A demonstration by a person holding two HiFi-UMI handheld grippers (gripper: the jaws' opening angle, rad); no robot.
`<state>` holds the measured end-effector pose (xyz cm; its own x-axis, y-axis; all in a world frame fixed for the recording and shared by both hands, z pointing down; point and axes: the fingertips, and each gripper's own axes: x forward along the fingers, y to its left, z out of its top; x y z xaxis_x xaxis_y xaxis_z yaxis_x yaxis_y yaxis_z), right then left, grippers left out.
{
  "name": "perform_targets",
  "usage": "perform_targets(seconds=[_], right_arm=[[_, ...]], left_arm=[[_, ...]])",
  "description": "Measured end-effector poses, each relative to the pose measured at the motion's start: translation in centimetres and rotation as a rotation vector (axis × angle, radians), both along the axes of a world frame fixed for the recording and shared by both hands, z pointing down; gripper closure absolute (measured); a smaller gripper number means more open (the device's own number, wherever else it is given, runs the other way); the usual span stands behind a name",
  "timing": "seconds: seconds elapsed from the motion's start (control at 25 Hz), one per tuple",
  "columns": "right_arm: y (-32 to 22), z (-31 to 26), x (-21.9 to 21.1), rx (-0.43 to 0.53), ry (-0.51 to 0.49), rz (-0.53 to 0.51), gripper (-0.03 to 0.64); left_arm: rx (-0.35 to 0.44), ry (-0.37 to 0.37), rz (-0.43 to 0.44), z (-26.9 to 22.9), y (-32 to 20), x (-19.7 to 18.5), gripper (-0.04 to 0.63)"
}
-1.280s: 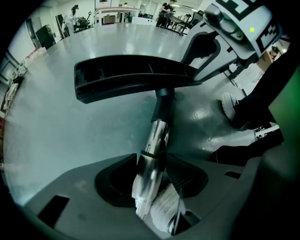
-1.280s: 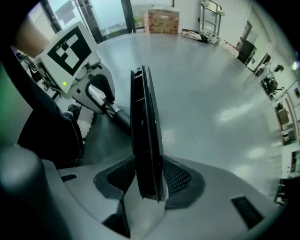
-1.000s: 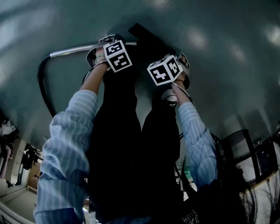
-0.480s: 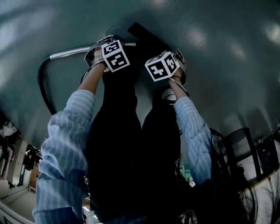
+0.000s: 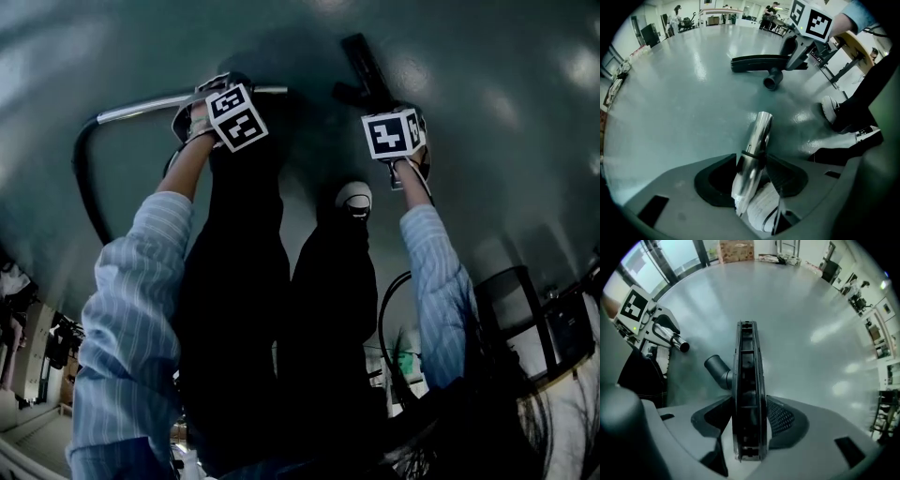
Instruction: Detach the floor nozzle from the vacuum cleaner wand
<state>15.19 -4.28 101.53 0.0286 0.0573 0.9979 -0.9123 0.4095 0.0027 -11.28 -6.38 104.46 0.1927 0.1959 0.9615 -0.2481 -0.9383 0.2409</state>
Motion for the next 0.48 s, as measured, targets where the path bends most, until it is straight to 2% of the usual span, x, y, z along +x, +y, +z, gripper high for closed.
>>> perform_targets(seconds=[0.12,0.36,0.48], right_arm=[[0.9,-0.7,-0.2,-0.077,-0.011,0.067,0.383],[0.4,-5.0,-2.3,-0.023,-0.096,0.187,0.383],[0.5,-8.2,-3.0,-0.027,-0.148,0.246,0.383]], left_arm=[[0.025,0.008,-0.075,-1.4,-0.7,-0.6,0.419],[0.027,0.068,-0.111,-6.9,-0.7,0.4,0.420],[0.020,0.077,-0.172,-10.1,-0.9,1.0,0.420]])
